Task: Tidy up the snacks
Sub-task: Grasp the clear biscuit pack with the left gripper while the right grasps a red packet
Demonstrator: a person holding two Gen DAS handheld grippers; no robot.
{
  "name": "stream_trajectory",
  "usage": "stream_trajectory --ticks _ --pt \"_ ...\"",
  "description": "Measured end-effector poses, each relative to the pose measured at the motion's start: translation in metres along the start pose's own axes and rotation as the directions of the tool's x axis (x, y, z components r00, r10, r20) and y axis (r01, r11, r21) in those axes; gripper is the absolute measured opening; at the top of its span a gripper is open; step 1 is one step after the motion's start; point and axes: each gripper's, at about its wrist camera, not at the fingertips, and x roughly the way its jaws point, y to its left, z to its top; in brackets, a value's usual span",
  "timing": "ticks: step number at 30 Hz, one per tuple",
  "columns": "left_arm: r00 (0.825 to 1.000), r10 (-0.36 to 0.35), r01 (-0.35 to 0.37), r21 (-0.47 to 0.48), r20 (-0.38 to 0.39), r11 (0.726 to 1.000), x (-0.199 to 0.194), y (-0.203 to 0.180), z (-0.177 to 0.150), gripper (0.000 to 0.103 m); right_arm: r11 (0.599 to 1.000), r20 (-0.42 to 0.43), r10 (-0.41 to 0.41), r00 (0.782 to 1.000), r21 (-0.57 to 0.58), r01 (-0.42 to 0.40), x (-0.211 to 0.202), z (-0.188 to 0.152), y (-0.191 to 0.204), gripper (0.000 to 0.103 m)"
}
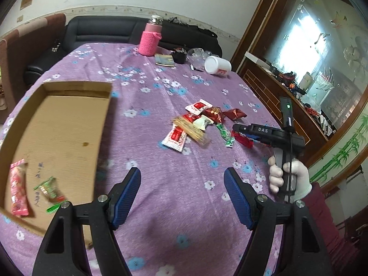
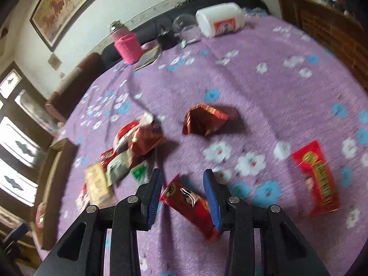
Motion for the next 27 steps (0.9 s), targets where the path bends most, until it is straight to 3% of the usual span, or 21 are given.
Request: stream_trajectory --ticks 2,9,10,11,12,18,25,26,27 --pt "1.000 -0.011 0.011 -0.007 -0.016 1.000 0.013 -0.006 0.007 0.074 0.999 -0.019 0.033 0.999 -0.011 -0.034 0.000 -0.003 0.002 0.047" --pt "0.999 0.010 -0.010 -0.005 -0.044 1.000 0.076 -0.026 0.037 0.074 0.995 -0.030 -0.028 0.999 -0.100 0.025 -0.001 -0.017 0.022 0.048" --pt "0.998 0.037 -0.037 0.011 -0.053 0.999 0.087 -0.029 0.041 0.074 0.991 -0.025 -0.059 0.998 -0.123 0.056 -0.002 -0.019 0.027 0.042" --pt "0.997 0.055 -0.054 0.023 -0.059 0.998 0.094 -0.031 0.043 0.074 0.988 -0.026 -0.074 0.997 -0.137 0.070 -0.001 -0.020 0.030 0.024" --pt "0.996 0.066 -0.064 0.035 -0.065 0.997 0.101 -0.033 0.044 0.074 0.987 -0.037 -0.076 0.996 -0.143 0.070 0.000 -0.022 0.031 0.022" --pt "0.987 0.125 -0.111 0.131 -0.101 0.985 0.149 -0.053 0.050 0.073 0.990 -0.031 -0.081 0.996 -0.121 0.076 -0.001 -0.021 0.028 0.021" --pt "0.958 0.255 -0.226 0.205 -0.130 0.952 0.201 -0.058 0.066 0.073 0.993 -0.028 -0.073 0.997 -0.093 0.070 -0.003 -0.019 0.022 0.022" --pt "0.953 0.279 -0.248 0.224 -0.120 0.942 0.203 -0.059 0.065 0.069 0.994 -0.029 -0.068 0.997 -0.087 0.066 -0.003 -0.019 0.021 0.022" --pt "0.948 0.299 -0.267 0.236 -0.111 0.934 0.203 -0.059 0.064 0.051 0.994 -0.028 -0.067 0.997 -0.085 0.065 -0.004 -0.019 0.021 0.022"
